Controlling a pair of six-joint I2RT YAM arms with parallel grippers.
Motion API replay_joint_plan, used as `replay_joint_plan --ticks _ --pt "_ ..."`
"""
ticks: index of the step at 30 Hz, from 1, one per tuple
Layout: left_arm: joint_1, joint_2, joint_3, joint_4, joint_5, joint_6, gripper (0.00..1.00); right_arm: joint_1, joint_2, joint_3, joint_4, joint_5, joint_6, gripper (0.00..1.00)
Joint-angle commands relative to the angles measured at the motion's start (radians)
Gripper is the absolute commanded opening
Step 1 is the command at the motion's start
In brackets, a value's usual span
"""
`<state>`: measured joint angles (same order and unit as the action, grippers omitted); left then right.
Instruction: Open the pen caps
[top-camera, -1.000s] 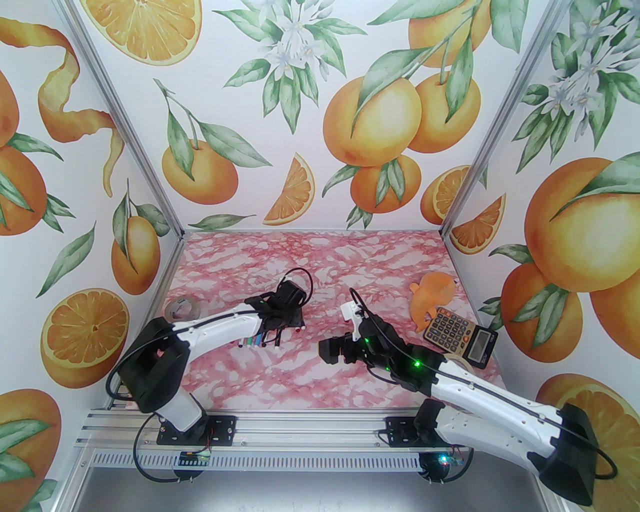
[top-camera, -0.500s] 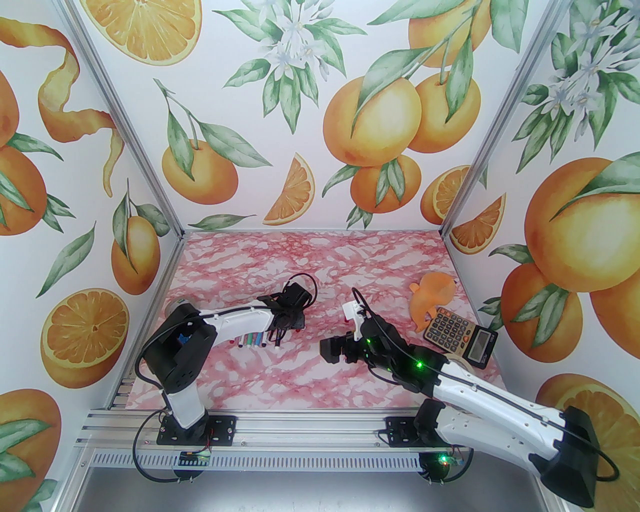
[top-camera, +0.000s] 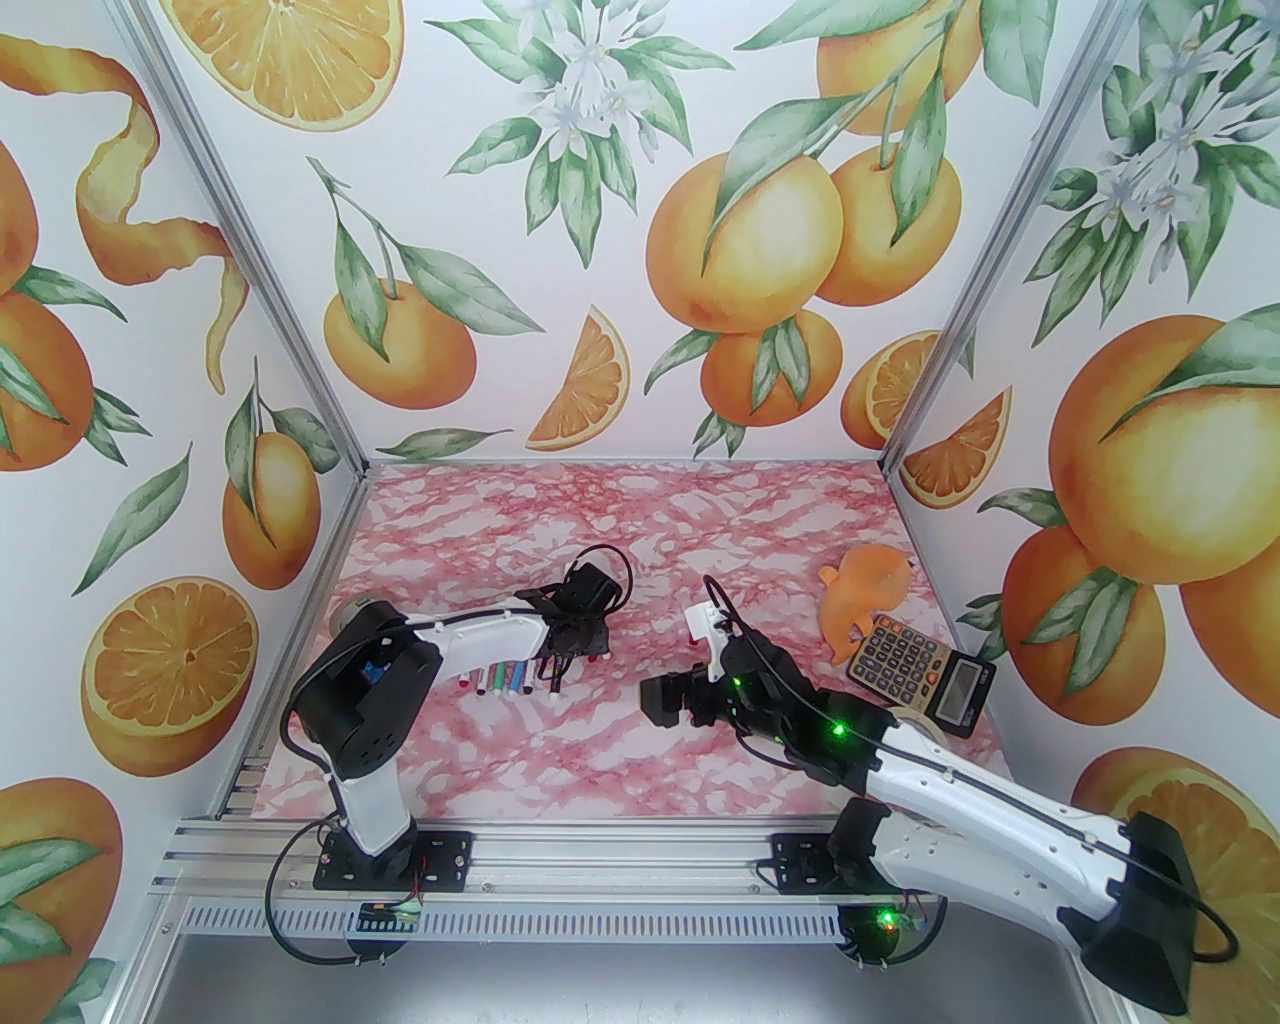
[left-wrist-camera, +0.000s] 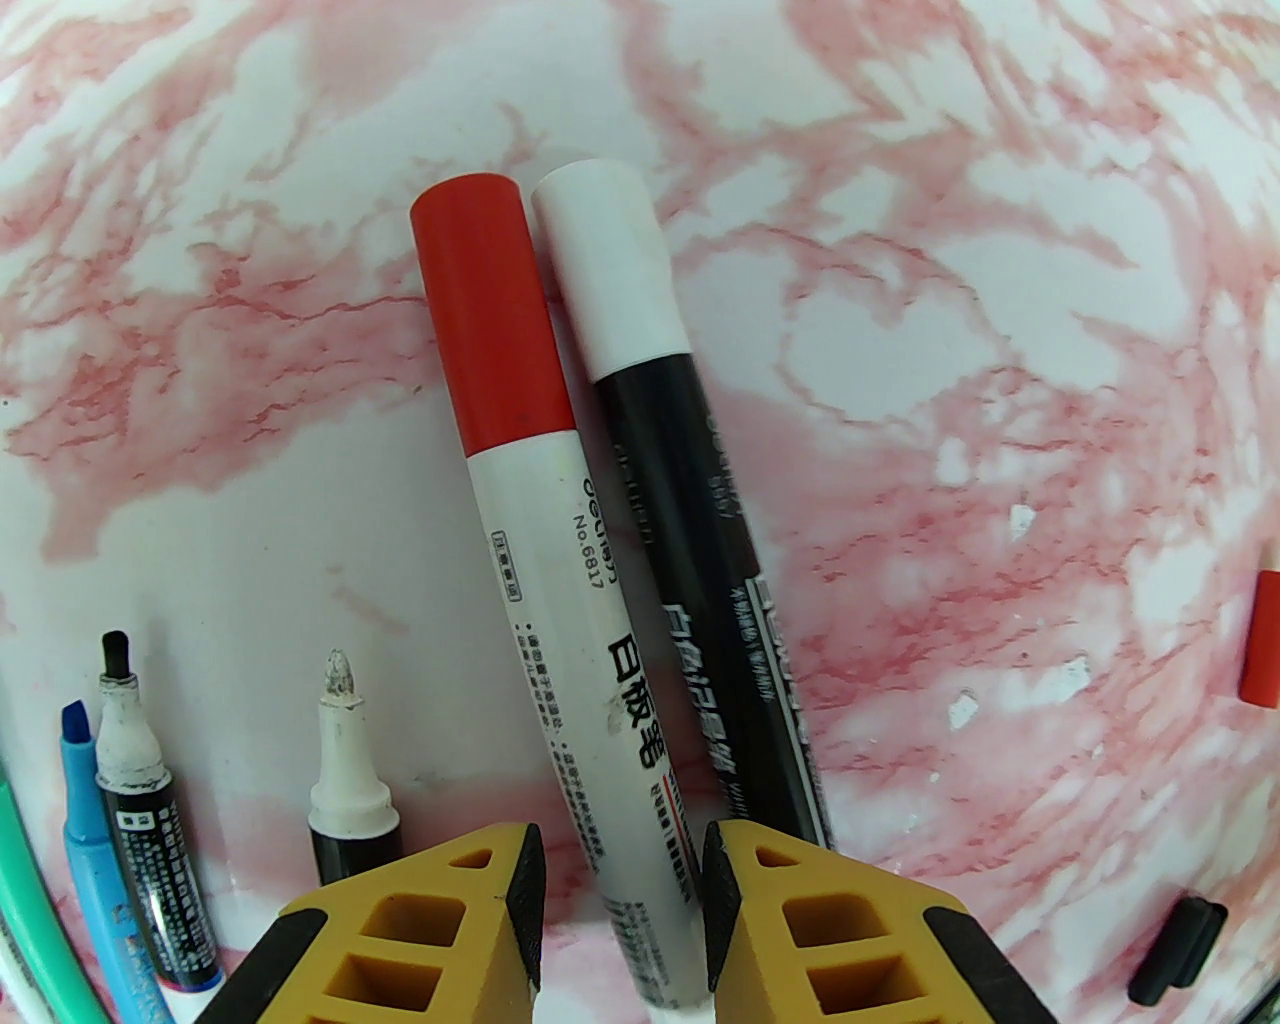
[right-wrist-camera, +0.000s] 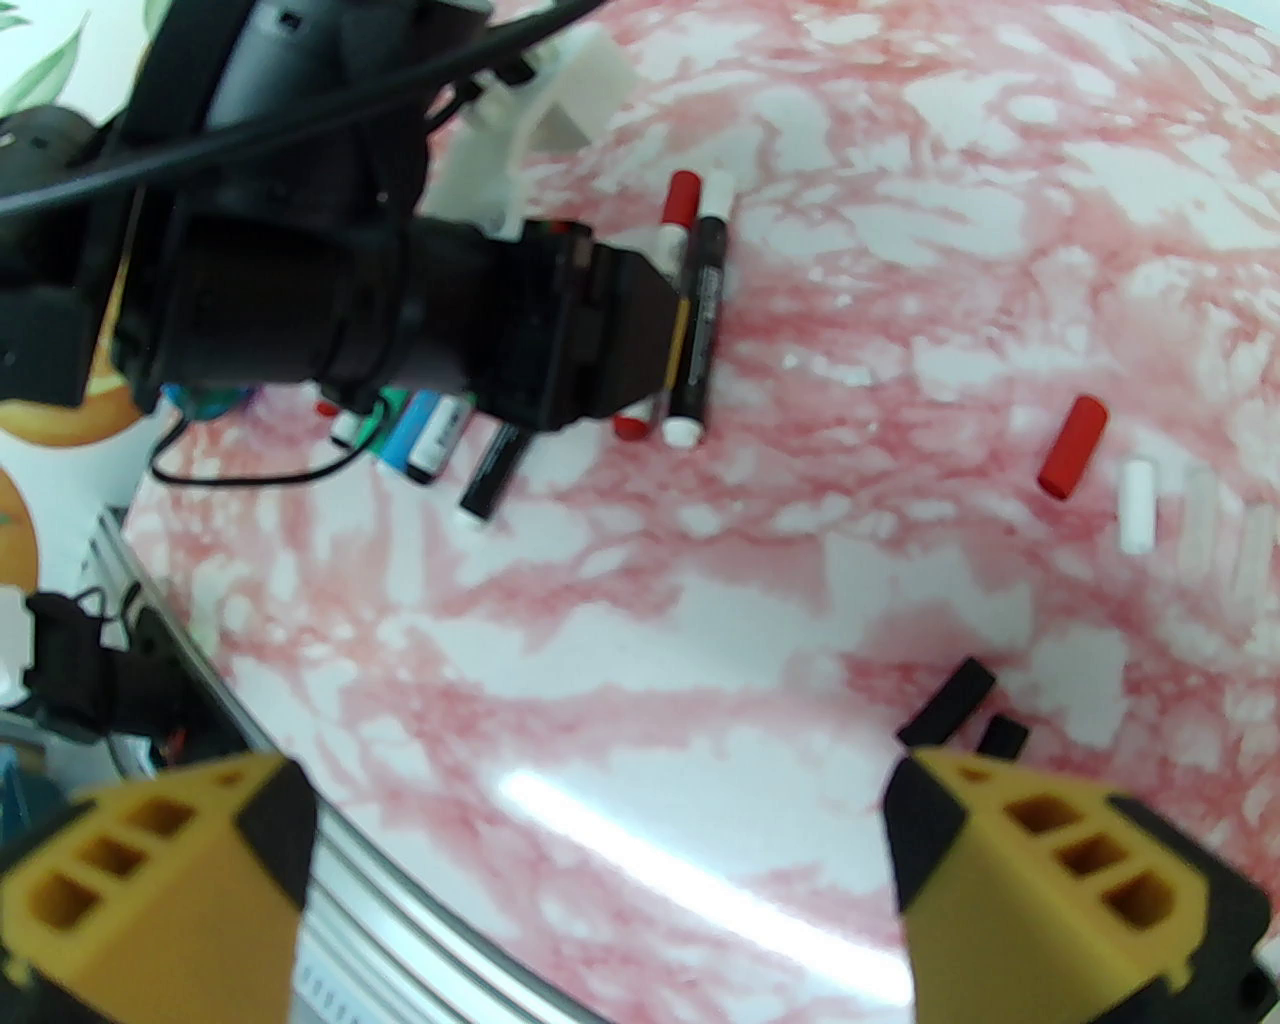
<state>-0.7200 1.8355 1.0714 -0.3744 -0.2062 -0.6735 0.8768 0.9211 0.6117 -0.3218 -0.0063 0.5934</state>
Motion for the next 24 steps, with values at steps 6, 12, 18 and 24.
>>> replay_joint_plan --ticks 6,12,18,24 --pt "0.012 0.021 0.032 -0.019 -0.016 0.011 0.31 0.009 -0.001 -0.001 -0.002 0.023 0.000 1.00" --pt "0.014 0.033 0.033 -0.025 -0.012 -0.004 0.28 0.009 -0.005 -0.005 -0.001 0.023 0.003 1.00" --pt "0.015 0.039 0.040 -0.030 -0.010 -0.012 0.28 0.009 -0.008 -0.010 0.002 0.024 0.007 1.00" --pt "0.019 0.026 0.043 -0.036 -0.014 -0.020 0.24 0.008 -0.008 -0.014 0.010 0.022 0.008 1.00"
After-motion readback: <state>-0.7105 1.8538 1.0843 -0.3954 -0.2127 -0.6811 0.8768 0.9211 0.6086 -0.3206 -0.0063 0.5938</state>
